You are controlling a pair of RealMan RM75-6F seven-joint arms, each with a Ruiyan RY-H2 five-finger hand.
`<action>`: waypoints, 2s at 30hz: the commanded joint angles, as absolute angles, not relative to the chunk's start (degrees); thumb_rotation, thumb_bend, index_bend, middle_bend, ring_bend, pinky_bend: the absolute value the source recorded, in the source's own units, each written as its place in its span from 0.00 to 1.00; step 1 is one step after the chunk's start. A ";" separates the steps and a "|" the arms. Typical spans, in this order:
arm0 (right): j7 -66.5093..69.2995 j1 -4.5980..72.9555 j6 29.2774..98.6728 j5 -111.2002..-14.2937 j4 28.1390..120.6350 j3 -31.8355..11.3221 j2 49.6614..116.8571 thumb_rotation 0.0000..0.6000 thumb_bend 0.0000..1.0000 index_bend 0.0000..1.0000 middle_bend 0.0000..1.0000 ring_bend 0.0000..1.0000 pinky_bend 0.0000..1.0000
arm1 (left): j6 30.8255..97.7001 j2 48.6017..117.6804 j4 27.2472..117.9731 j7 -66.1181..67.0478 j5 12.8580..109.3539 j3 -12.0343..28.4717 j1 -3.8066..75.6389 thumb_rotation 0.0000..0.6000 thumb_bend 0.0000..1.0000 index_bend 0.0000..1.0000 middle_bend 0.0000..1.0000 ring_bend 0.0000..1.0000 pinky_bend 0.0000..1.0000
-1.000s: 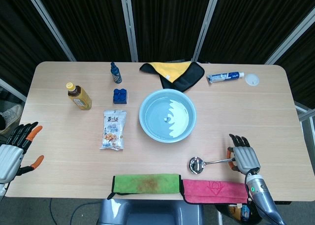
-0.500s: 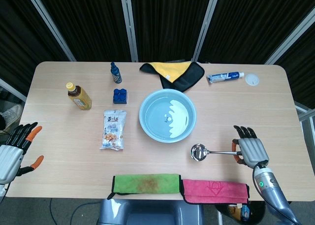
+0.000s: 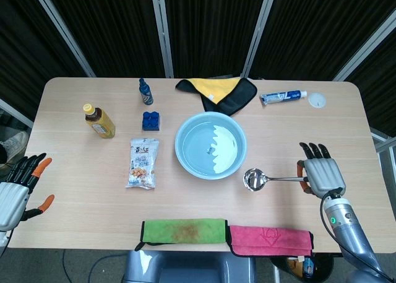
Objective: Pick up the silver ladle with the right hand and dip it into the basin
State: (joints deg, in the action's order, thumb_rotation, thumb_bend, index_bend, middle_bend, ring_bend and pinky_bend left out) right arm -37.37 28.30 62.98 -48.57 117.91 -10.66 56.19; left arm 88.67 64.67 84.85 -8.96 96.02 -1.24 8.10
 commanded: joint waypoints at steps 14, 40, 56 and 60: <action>-51.03 46.72 63.78 -23.88 113.21 -14.70 66.07 1.00 0.77 0.71 0.05 0.00 0.00 | 88.73 63.80 84.08 -11.79 93.29 0.17 7.91 1.00 0.33 0.03 0.00 0.00 0.00; -51.42 58.40 57.24 -14.49 93.81 -12.31 81.41 1.00 0.77 0.71 0.05 0.00 0.00 | 86.22 63.32 82.61 -14.59 89.72 1.63 8.35 1.00 0.33 0.03 0.00 0.00 0.00; -48.79 58.51 58.01 -15.65 91.36 -10.51 85.03 1.00 0.76 0.71 0.06 0.00 0.00 | 86.93 62.27 82.14 -18.16 90.59 1.45 8.13 1.00 0.33 0.03 0.00 0.00 0.00; -49.02 58.85 60.07 -15.60 94.59 -11.04 83.47 1.00 0.77 0.71 0.06 0.00 0.00 | 87.63 62.04 82.07 -18.86 90.98 1.39 7.87 1.00 0.33 0.03 0.00 0.00 0.00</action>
State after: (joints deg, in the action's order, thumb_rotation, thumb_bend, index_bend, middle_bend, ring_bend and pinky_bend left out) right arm -48.93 58.66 59.11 -15.62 93.13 -10.73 84.30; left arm 87.61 62.07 82.09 -18.83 90.96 1.40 7.90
